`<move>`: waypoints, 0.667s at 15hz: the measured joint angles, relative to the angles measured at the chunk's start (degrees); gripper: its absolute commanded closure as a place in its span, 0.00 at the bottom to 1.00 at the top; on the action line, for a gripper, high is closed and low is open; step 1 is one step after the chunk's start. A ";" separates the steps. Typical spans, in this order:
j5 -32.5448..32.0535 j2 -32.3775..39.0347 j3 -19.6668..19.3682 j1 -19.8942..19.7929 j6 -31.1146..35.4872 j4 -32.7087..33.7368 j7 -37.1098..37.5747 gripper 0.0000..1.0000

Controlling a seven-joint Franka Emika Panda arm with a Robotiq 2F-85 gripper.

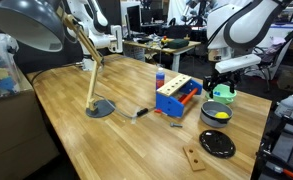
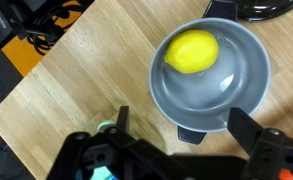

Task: Open the pot and move it to the left

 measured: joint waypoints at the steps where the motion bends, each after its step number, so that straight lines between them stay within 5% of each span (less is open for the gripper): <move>1: 0.00 0.00 0.00 0.00 0.00 -0.01 0.04 0.00; 10: 0.00 2.77 0.06 0.00 -0.05 0.00 0.26 0.00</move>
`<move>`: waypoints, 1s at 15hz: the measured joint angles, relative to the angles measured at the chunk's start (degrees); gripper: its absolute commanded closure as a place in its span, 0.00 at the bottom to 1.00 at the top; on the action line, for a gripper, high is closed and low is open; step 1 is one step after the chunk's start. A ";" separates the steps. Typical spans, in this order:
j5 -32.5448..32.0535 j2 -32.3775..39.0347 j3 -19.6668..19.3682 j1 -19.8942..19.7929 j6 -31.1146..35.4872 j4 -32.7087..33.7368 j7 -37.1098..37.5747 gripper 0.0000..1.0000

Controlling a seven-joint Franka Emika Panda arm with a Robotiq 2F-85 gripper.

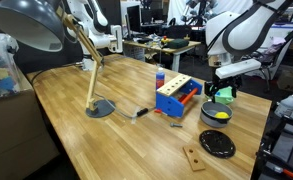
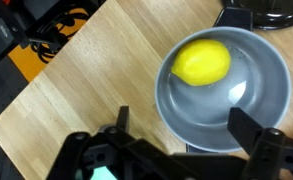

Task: Open the pot and move it to the left

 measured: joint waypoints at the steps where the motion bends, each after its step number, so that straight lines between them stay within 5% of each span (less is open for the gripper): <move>1: 0.00 0.95 -0.04 0.00 0.02 0.04 0.19 0.02; 4: 0.00 3.83 -0.37 0.00 0.06 0.56 0.61 0.13; 6: 0.02 5.39 -0.87 -0.02 0.06 1.04 0.68 0.09; 9: 0.11 6.84 -1.80 -0.19 0.06 1.52 0.68 0.42; 15: 2.03 8.06 -2.29 -1.49 0.06 1.56 0.49 0.84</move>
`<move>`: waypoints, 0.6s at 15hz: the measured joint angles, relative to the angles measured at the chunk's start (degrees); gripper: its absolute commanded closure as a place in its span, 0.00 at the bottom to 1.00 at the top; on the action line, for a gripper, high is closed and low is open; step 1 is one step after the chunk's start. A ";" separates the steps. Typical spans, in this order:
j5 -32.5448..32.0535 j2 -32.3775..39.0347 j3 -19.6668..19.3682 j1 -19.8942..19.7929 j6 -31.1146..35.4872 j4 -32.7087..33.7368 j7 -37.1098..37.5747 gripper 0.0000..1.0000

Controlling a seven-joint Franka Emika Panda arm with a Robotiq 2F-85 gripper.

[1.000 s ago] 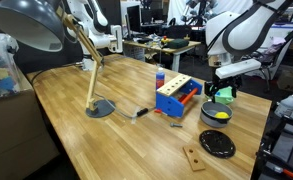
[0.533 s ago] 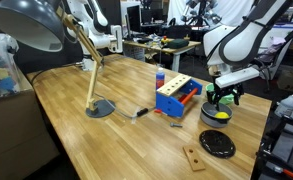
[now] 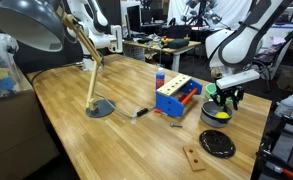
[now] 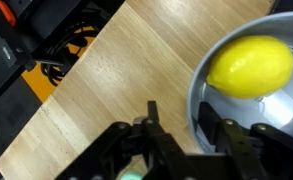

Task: Open the pot and move it to the left

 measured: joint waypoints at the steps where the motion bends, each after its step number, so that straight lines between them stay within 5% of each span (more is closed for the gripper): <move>1: 0.41 0.03 0.00 -0.04 0.00 0.00 -0.13 0.89; 3: 0.87 0.03 0.00 -0.05 0.00 0.00 -0.29 0.99; 9: 2.69 -1.51 0.72 -0.05 0.00 0.09 -3.45 0.99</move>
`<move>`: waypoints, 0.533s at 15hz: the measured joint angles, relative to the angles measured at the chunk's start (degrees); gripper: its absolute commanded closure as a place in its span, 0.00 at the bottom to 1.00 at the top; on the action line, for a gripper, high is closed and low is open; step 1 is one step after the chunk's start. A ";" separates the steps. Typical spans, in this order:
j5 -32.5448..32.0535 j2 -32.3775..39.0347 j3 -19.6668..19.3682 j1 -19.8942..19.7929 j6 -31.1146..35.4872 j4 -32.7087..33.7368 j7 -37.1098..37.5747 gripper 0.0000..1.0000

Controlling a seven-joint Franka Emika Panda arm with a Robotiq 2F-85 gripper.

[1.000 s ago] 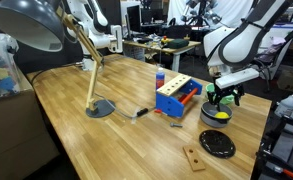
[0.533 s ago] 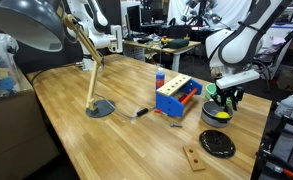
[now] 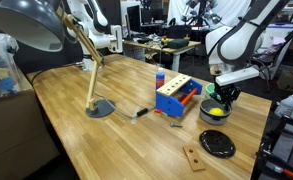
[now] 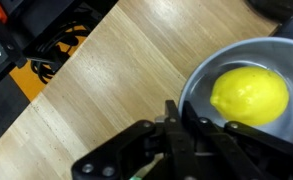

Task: Open the pot and move it to the left

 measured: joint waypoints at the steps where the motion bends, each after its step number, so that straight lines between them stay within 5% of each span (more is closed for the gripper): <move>1: 0.39 -0.66 0.22 0.00 0.00 0.01 -0.67 0.99; 8: 2.17 -3.66 1.58 0.01 0.00 -1.09 -4.29 0.99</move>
